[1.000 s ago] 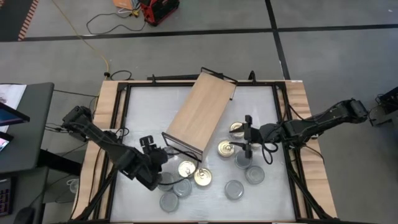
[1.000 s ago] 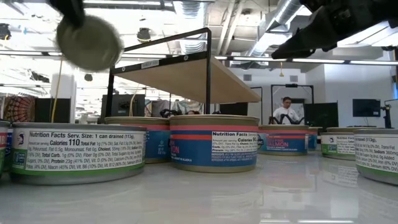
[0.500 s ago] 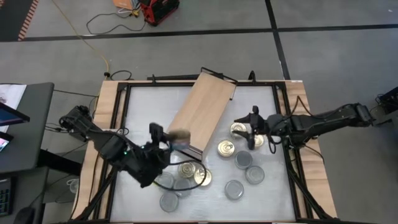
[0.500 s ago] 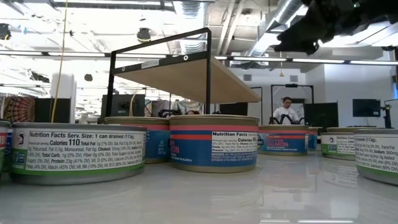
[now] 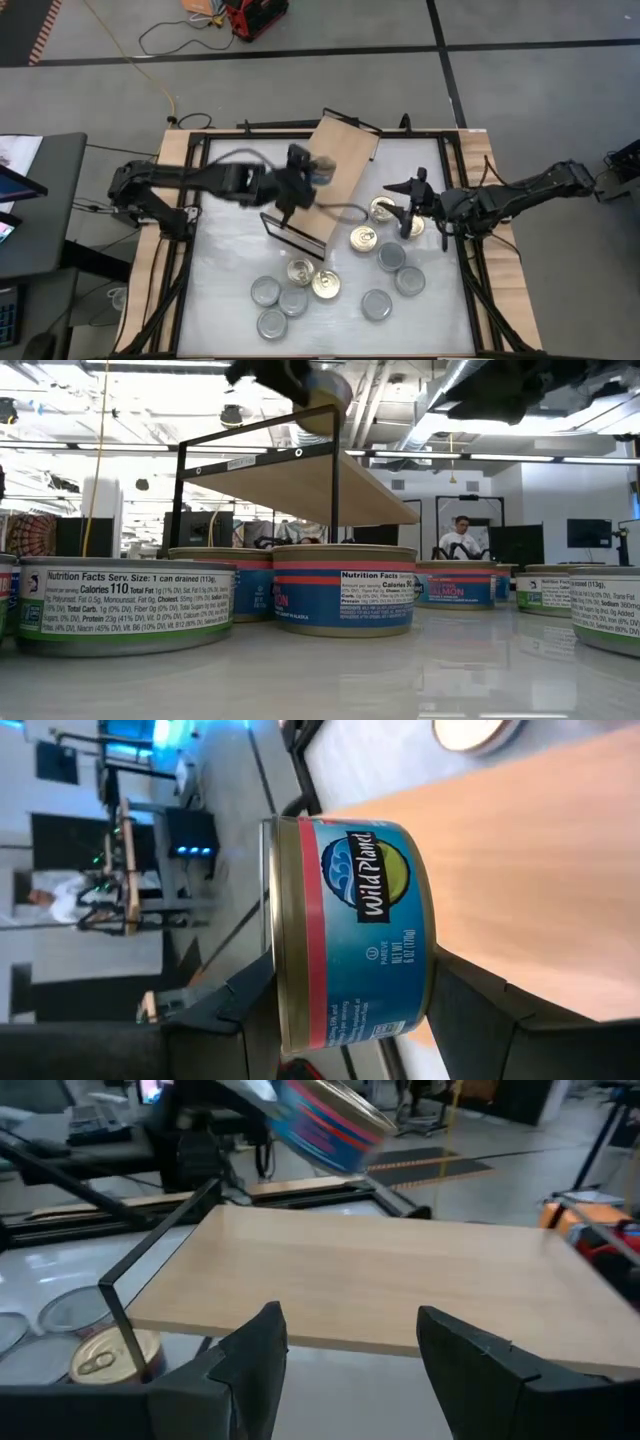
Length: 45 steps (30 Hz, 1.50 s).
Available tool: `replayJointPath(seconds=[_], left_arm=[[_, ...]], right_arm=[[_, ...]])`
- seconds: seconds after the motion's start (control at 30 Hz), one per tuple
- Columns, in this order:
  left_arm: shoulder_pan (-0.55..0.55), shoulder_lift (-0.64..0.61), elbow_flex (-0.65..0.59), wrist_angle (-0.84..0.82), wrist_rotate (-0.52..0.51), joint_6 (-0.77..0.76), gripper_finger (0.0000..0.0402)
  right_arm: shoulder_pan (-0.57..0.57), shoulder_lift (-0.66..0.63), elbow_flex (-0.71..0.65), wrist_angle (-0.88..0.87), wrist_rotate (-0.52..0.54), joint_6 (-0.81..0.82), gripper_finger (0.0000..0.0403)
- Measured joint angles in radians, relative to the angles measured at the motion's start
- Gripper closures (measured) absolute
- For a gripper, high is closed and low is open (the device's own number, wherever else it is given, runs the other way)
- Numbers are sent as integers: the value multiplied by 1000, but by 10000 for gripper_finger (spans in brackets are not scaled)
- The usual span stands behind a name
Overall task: Stack canned seafood by type on shelf
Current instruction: Put the blue tuna can on the shelf
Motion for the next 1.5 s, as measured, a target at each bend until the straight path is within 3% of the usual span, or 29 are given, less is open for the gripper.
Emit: replayJointPath(seconds=[0.23, 0.33, 0.43, 0.77, 1.1, 1.5], left_arm=[[181, 1, -120, 283, 178, 278, 207], [233, 1, -197, 418, 270, 361, 207], [271, 24, -249, 559, 278, 391, 207], [329, 181, -139, 484, 290, 418, 207], [356, 217, -87, 483, 297, 428, 205], [323, 214, -87, 431, 251, 412, 151]], right_arm=[[71, -38, 1, -11, 171, -14, 154], [69, -52, 1, 3, 196, -29, 154], [63, -55, 1, 15, 206, -29, 154], [74, -33, 0, 20, 207, -28, 154], [98, -47, 0, 21, 209, -59, 154], [97, -46, 0, 41, 209, -74, 154]])
